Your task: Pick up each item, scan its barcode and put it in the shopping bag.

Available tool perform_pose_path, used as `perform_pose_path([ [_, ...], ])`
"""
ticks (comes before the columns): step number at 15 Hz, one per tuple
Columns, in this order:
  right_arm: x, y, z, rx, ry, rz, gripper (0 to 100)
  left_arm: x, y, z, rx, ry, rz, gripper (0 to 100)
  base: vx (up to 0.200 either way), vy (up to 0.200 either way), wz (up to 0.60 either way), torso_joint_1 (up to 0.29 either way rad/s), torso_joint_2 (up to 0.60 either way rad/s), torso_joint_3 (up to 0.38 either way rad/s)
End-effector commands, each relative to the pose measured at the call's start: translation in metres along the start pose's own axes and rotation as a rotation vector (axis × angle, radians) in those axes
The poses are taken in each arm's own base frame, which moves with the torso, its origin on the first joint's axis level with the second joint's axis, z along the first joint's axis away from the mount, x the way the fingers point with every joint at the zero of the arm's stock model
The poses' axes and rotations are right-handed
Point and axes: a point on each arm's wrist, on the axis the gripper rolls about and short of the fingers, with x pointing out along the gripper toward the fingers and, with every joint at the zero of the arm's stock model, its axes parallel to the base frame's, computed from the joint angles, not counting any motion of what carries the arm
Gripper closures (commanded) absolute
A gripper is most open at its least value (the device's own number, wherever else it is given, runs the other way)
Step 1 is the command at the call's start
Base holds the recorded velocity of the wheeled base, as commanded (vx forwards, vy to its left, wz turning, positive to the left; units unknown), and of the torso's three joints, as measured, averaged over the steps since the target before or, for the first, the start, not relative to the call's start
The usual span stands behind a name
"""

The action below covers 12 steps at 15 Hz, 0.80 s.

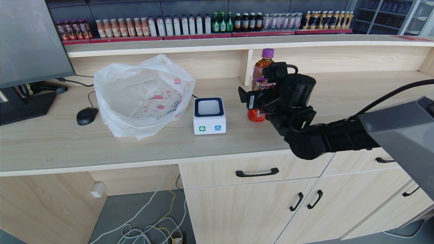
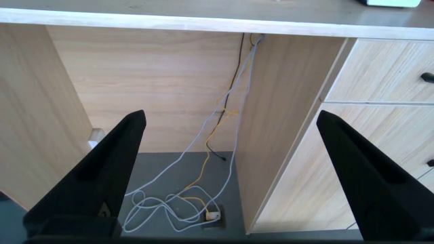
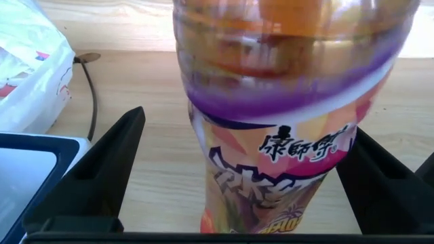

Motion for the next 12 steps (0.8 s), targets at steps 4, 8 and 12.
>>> perform_pose_path([
  [4, 0.003, 0.0011, -0.0086, -0.006, 0.01, -0.001, 0, 0.0, 0.0, 0.0, -0.001, 0.0, -0.001, 0, 0.0, 0.0, 0.0, 0.0, 0.0, 0.0],
  [8, 0.0047, -0.002, -0.0103, -0.01, 0.012, -0.008, 0, 0.0, 0.0, 0.0, -0.001, 0.0, -0.001, 0, 0.0, 0.0, 0.0, 0.0, 0.0, 0.0],
  [12, 0.0099, -0.0006, -0.0078, -0.005, -0.01, -0.01, 0, 0.0, 0.0, 0.0, -0.001, 0.0, 0.001, 0, 0.0, 0.0, 0.0, 0.0, 0.0, 0.0],
])
